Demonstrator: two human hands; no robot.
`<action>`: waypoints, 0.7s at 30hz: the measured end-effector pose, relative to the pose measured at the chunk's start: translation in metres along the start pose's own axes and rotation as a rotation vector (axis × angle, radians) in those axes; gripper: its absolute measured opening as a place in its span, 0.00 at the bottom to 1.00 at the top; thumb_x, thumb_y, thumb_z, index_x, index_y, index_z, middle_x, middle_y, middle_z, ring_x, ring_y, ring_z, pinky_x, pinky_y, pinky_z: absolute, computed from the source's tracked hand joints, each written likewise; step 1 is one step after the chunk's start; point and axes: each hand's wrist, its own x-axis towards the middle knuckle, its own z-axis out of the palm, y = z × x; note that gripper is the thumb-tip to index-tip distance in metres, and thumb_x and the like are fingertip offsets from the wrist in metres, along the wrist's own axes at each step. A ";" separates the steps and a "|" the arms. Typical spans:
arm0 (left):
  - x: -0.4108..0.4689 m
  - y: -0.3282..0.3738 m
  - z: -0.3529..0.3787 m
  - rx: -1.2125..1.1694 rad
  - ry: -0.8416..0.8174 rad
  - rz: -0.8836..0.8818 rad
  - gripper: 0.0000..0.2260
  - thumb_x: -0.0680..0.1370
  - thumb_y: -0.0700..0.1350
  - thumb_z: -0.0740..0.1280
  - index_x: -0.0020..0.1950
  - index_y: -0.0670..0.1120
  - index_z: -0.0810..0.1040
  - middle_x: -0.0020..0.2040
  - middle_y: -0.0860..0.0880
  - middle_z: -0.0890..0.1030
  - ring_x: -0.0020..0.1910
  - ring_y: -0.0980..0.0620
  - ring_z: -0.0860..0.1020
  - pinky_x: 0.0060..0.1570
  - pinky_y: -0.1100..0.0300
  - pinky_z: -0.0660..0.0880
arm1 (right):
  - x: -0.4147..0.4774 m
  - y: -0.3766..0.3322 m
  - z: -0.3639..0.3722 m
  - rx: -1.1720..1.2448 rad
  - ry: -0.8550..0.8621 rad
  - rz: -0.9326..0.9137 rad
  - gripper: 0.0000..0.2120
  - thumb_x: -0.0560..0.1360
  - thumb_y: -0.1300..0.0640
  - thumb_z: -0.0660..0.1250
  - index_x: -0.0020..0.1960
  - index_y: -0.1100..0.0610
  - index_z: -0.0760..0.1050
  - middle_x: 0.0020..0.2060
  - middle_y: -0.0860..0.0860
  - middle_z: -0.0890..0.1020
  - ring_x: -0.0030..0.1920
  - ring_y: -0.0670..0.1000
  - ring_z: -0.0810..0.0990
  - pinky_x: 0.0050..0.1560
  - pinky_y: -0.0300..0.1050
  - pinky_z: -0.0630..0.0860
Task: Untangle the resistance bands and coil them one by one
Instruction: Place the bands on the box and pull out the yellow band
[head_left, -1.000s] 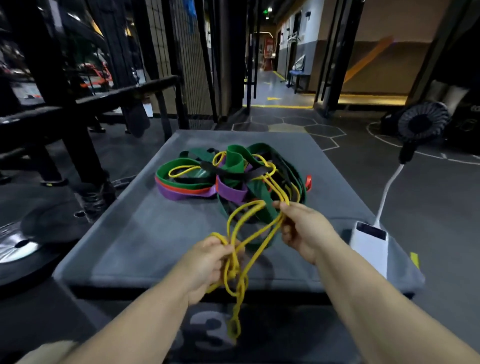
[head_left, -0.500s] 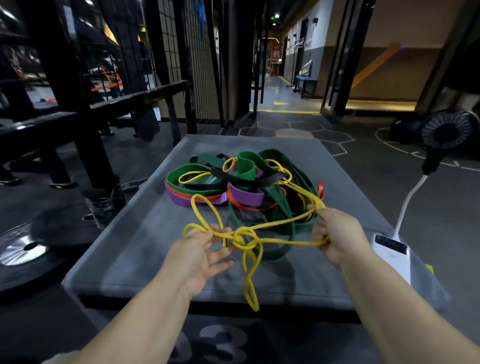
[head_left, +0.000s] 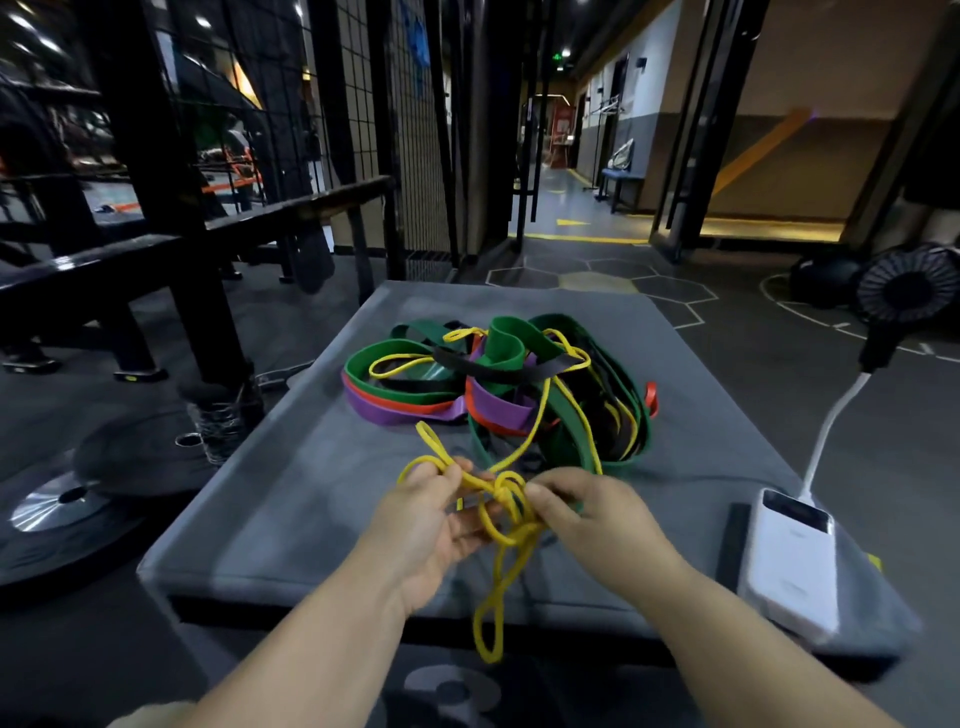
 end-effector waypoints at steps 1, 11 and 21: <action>0.000 0.000 0.001 -0.003 -0.003 0.009 0.08 0.84 0.42 0.55 0.47 0.45 0.71 0.39 0.45 0.83 0.34 0.45 0.81 0.43 0.48 0.76 | 0.000 -0.002 0.000 0.149 -0.099 0.037 0.09 0.78 0.44 0.65 0.43 0.44 0.81 0.38 0.41 0.83 0.43 0.40 0.80 0.49 0.43 0.77; -0.007 -0.006 0.006 0.380 -0.091 -0.001 0.05 0.80 0.35 0.63 0.47 0.45 0.75 0.38 0.49 0.77 0.36 0.56 0.75 0.34 0.65 0.70 | 0.003 -0.007 -0.008 0.844 0.055 0.280 0.13 0.80 0.58 0.63 0.38 0.57 0.76 0.30 0.50 0.79 0.32 0.47 0.77 0.36 0.37 0.74; -0.006 -0.011 0.003 0.932 -0.049 0.165 0.07 0.78 0.52 0.67 0.43 0.54 0.82 0.28 0.58 0.77 0.28 0.62 0.72 0.35 0.61 0.71 | 0.002 -0.010 -0.024 1.136 0.047 0.508 0.13 0.83 0.56 0.57 0.45 0.59 0.75 0.32 0.52 0.80 0.33 0.50 0.79 0.32 0.42 0.74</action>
